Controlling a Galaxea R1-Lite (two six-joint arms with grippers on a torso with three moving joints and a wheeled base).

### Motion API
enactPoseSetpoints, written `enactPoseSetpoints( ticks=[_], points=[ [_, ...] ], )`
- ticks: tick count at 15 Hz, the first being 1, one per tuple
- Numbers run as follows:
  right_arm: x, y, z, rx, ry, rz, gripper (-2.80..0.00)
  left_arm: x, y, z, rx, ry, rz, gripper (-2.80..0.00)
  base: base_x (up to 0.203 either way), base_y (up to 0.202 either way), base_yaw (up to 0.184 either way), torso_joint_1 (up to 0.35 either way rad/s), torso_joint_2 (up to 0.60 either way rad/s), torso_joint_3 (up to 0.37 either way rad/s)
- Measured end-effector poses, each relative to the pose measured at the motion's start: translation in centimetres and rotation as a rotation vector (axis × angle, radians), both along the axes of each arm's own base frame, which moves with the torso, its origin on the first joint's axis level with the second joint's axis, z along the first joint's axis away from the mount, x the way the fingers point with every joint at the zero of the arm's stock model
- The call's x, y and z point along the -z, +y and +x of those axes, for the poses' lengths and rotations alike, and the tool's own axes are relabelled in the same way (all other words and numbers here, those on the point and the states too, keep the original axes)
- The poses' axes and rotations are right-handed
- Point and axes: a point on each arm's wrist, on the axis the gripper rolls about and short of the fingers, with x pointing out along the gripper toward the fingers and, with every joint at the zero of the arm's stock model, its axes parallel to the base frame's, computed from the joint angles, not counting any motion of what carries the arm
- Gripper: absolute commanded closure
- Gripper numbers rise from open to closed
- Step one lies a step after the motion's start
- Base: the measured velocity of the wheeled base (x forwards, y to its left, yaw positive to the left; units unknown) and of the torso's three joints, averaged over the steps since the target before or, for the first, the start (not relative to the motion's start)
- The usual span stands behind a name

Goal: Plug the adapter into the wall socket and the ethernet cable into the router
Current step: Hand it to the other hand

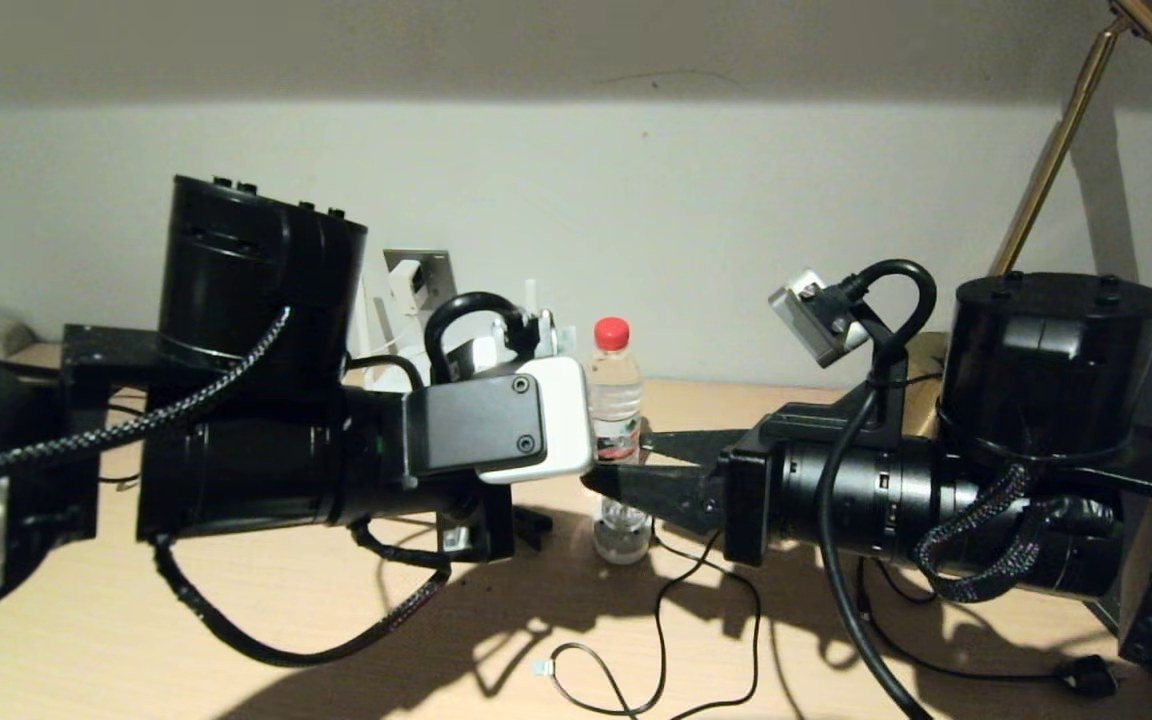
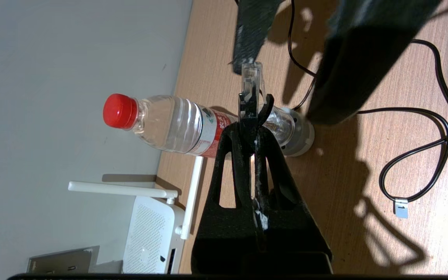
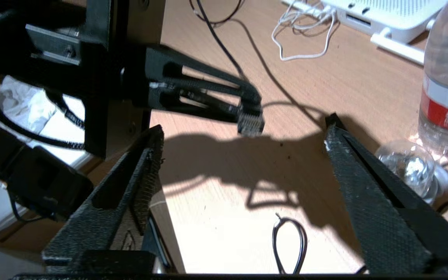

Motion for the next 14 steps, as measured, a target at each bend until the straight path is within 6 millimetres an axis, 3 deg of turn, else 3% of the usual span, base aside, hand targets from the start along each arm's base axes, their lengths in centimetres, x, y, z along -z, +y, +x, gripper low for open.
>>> enactPoseSetpoints(
  ticks=[11, 12, 14],
  points=[
    [0.22, 0.16, 0.17, 0.003, 0.006, -0.004, -2.8, 0.16, -0.19, -0.13, 0.009, 0.004, 0.004, 0.0, 0.0, 0.0, 0.0, 0.0, 0.0, 0.0],
    [0.22, 0.16, 0.17, 0.004, 0.006, -0.004, 0.0, 0.18, -0.22, -0.18, 0.011, 0.004, 0.004, 0.0, 0.0, 0.0, 0.0, 0.0, 0.0, 0.0],
    [0.16, 0.18, 0.19, 0.005, 0.002, -0.001, 0.0, 0.2, -0.25, -0.21, 0.012, 0.004, 0.005, 0.0, 0.0, 0.0, 0.0, 0.0, 0.0, 0.0]
  ],
)
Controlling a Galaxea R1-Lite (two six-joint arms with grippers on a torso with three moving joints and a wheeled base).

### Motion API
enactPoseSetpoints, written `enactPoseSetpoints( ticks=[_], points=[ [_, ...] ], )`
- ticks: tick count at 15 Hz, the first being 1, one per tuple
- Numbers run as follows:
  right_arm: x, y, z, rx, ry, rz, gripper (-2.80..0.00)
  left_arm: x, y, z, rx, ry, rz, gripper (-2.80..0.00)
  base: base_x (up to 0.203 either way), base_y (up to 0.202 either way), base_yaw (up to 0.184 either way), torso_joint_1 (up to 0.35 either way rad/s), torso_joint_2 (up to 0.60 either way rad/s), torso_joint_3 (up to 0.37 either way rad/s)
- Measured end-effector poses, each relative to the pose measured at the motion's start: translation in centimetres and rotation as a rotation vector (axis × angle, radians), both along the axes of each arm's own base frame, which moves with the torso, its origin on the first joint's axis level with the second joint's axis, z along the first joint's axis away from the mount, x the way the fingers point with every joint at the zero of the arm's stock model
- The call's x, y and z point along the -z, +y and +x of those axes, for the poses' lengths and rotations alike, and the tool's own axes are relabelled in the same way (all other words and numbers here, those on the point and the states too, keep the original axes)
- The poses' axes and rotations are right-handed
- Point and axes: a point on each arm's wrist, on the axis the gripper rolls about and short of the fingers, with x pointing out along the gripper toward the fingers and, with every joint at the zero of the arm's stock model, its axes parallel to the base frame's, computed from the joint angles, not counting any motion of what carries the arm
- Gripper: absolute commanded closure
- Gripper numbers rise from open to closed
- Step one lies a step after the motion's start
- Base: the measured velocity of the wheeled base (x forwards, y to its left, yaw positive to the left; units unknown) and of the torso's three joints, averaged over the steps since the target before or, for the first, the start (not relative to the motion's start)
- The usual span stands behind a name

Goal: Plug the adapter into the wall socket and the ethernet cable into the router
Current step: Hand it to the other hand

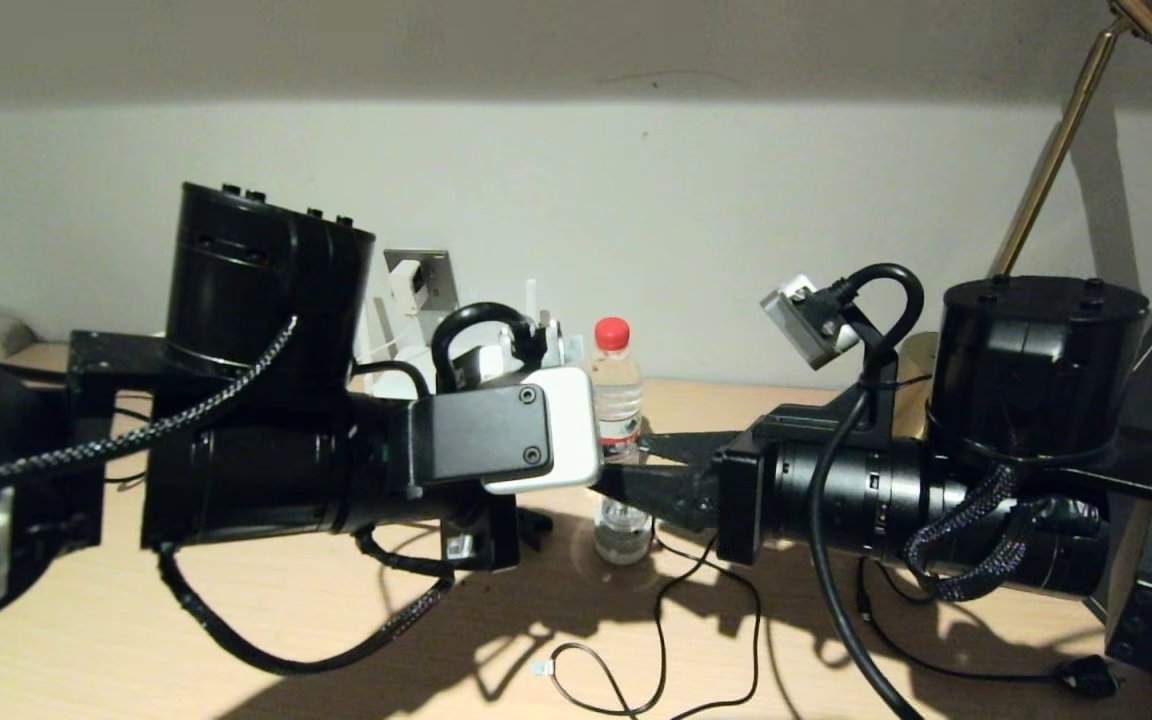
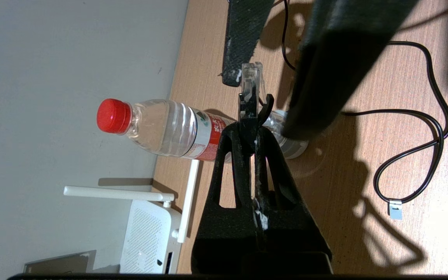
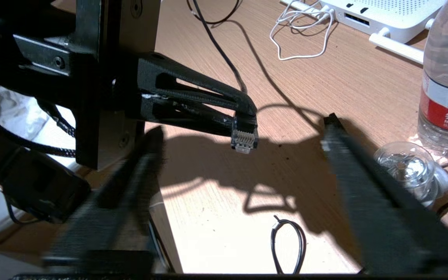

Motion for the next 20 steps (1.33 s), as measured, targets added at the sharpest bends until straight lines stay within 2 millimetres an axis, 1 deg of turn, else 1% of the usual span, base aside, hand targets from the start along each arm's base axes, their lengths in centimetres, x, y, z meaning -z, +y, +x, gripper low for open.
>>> enactPoseSetpoints(
  ticks=[13, 14, 18, 20],
  points=[
    [0.01, -0.01, -0.02, -0.004, -0.002, 0.0, 0.0, 0.14, -0.16, -0.3, 0.012, 0.004, 0.003, 0.0, 0.0, 0.0, 0.0, 0.0, 0.0, 0.0],
    [0.01, -0.01, -0.04, -0.004, -0.001, 0.0, 0.0, 0.15, -0.16, -0.3, 0.012, 0.004, 0.003, -2.8, 0.0, 0.0, 0.0, 0.0, 0.0, 0.0],
    [0.04, -0.06, -0.09, -0.002, 0.003, 0.002, 0.0, 0.17, -0.09, -0.42, 0.013, 0.007, 0.002, -2.8, 0.0, 0.0, 0.0, 0.0, 0.0, 0.0],
    [0.13, -0.19, -0.18, 0.001, 0.011, 0.002, 0.0, -0.13, 0.14, -0.67, 0.013, -0.001, -0.005, -2.8, 0.0, 0.0, 0.0, 0.0, 0.0, 0.0]
  ],
)
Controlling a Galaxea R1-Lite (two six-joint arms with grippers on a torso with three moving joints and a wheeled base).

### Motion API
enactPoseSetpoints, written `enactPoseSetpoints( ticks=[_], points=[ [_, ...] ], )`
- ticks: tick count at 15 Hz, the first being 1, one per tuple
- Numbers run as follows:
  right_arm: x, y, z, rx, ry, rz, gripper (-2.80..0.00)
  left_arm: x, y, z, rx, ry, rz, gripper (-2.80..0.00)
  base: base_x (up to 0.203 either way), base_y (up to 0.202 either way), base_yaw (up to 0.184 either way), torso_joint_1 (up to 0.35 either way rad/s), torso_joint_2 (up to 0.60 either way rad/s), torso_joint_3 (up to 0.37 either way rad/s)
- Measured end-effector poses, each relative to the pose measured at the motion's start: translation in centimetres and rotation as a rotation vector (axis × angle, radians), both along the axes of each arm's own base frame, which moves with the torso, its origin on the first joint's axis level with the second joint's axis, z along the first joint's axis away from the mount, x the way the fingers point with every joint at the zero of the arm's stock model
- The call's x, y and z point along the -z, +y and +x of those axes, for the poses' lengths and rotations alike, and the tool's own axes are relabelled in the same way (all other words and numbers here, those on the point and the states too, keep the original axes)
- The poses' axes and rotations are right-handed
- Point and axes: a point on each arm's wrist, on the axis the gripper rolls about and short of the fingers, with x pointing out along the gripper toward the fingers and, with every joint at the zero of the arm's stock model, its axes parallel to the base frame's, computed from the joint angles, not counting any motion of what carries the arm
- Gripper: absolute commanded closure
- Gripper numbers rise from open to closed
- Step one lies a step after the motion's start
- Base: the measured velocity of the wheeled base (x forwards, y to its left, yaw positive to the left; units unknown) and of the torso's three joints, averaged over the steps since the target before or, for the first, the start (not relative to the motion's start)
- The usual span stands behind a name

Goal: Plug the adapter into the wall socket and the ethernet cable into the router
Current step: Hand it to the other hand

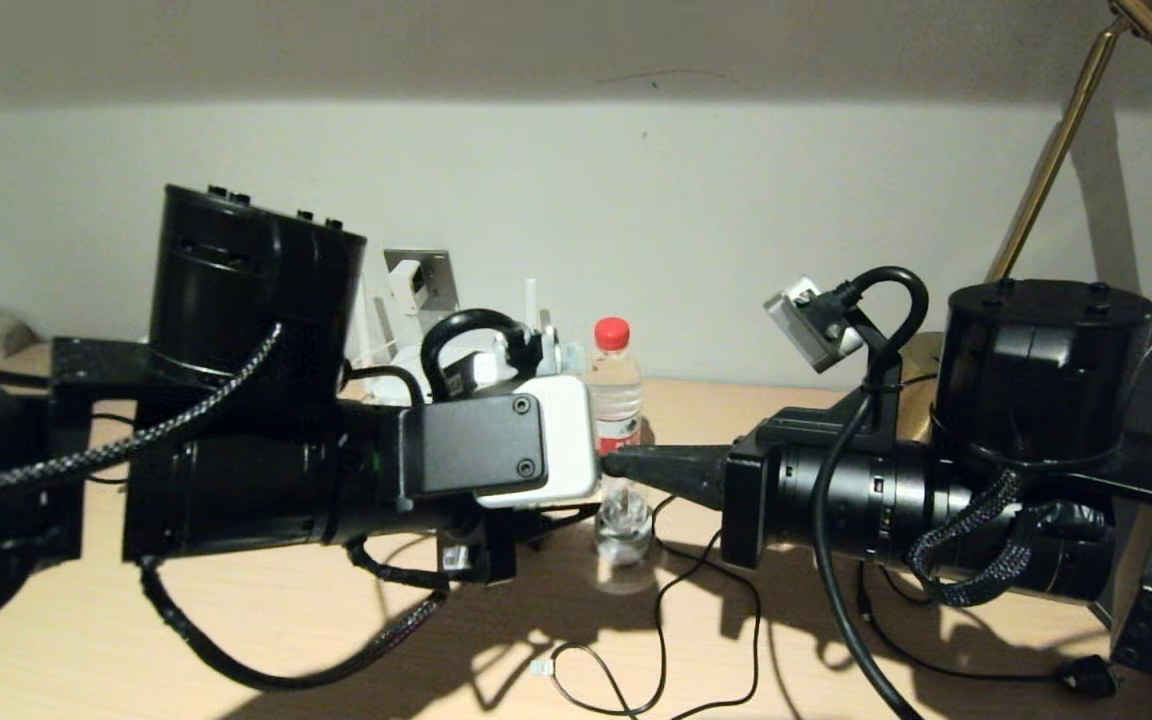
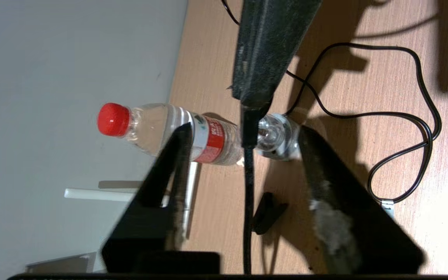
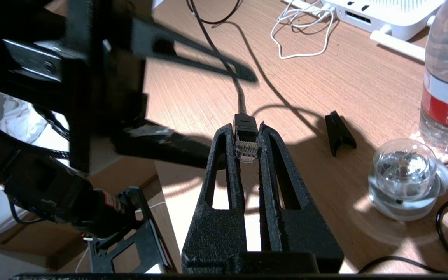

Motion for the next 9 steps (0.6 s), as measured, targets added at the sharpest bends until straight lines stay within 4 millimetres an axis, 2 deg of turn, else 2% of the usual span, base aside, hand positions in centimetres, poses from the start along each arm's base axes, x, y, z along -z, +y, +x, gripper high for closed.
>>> enactPoseSetpoints(
  ticks=[5, 7, 9],
  points=[
    [-0.4, -0.5, 0.1, 0.079, 0.06, 0.044, 0.0, -1.7, 1.3, -1.0, -0.019, -0.036, -0.052, -2.8, 0.0, 0.0, 0.0, 0.0, 0.0, 0.0],
    [-1.9, -1.1, 0.2, 0.164, 0.113, 0.13, 0.0, -2.8, 1.9, -0.9, -0.043, -0.084, -0.118, -2.8, 0.0, 0.0, 0.0, 0.0, 0.0, 0.0],
    [-3.4, -1.5, 0.1, 0.189, 0.192, 0.187, 0.0, -2.7, 2.1, -0.5, -0.049, -0.14, -0.176, -2.8, 0.0, 0.0, 0.0, 0.0, 0.0, 0.0]
  ],
)
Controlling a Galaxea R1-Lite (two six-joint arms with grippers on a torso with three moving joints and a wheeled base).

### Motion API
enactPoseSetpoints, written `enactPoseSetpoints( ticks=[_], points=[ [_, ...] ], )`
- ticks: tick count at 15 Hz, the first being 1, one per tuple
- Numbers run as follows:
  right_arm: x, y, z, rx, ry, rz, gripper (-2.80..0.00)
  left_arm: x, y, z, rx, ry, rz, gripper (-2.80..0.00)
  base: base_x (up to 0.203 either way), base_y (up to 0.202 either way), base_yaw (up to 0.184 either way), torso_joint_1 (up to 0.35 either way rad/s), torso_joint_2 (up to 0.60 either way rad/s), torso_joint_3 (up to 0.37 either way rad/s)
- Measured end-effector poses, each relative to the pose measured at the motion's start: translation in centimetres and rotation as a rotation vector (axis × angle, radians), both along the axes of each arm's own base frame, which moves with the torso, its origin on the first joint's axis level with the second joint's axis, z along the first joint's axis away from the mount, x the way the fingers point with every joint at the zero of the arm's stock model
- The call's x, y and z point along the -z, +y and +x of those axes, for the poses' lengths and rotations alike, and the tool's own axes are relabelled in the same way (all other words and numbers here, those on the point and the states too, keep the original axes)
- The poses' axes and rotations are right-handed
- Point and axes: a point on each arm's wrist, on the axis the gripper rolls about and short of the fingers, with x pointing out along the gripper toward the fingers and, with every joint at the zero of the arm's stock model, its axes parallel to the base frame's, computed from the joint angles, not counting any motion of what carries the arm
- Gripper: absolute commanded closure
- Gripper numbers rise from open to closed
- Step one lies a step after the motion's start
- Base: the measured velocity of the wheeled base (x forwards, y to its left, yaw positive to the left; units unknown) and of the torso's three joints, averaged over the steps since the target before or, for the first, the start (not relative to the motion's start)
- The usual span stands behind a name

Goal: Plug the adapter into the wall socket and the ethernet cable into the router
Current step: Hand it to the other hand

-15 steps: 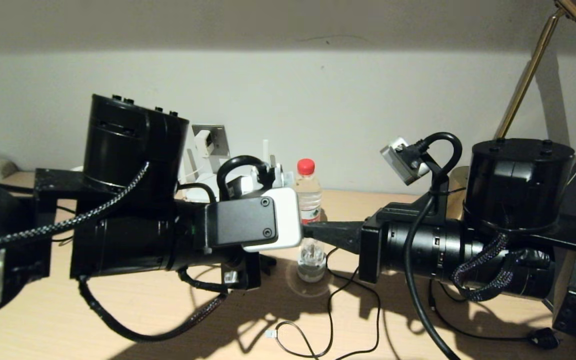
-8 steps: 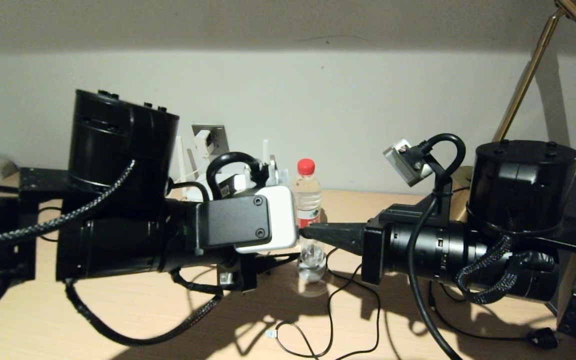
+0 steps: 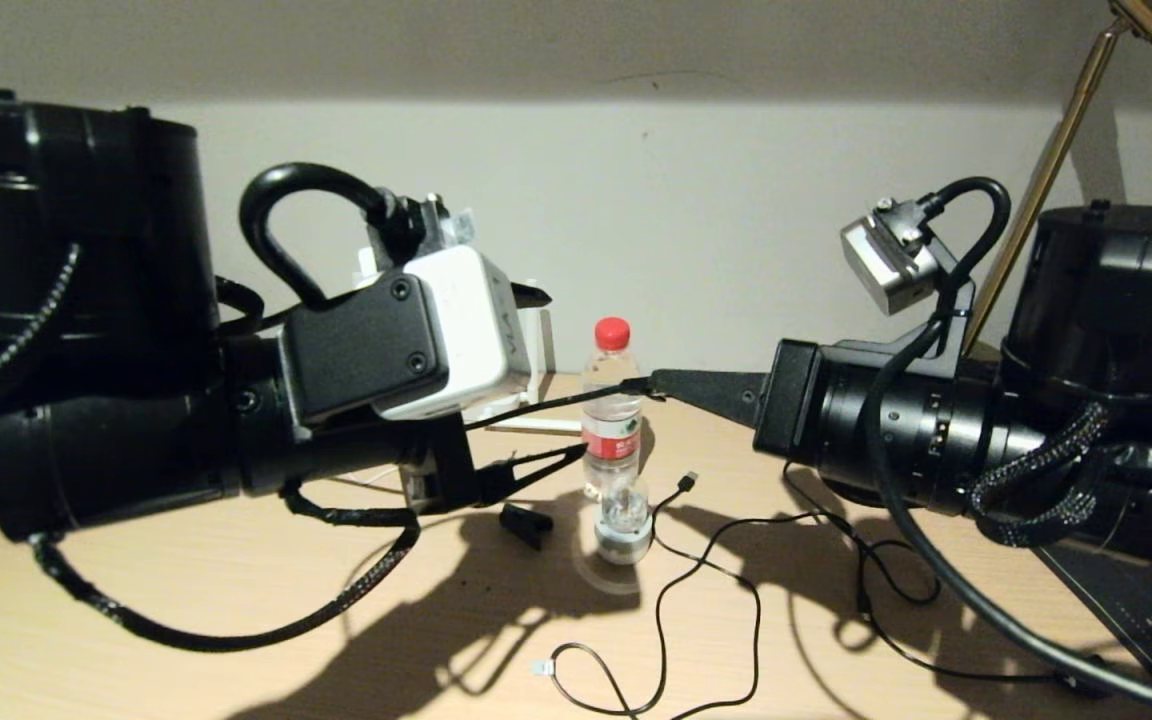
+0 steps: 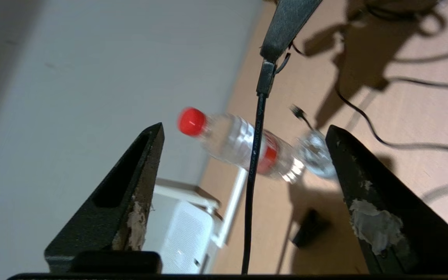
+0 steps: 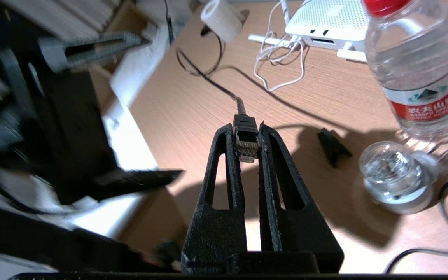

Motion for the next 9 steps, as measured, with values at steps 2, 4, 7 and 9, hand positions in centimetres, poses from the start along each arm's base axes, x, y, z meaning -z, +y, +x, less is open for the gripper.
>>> enactPoseSetpoints(
  ticks=[2, 4, 7, 9],
  points=[
    [-1.8, -0.4, -0.1, 0.017, 0.095, 0.042, 0.0, 0.9, -0.1, 0.7, 0.024, -0.056, -0.07, -2.8, 0.0, 0.0, 0.0, 0.0, 0.0, 0.0],
    [-3.9, -0.7, -0.2, 0.01, 0.162, 0.071, 0.0, 1.1, -0.4, 1.8, 0.073, -0.121, -0.131, -2.8, 0.0, 0.0, 0.0, 0.0, 0.0, 0.0],
    [-7.3, -1.5, -0.7, -0.069, 0.313, 0.134, 0.0, 0.4, -1.4, 3.1, 0.159, -0.234, -0.203, -2.8, 0.0, 0.0, 0.0, 0.0, 0.0, 0.0],
    [-8.6, -1.7, -0.7, -0.126, 0.437, 0.179, 0.0, 0.4, -2.0, 3.7, 0.226, -0.297, -0.238, -2.8, 0.0, 0.0, 0.0, 0.0, 0.0, 0.0]
  ],
)
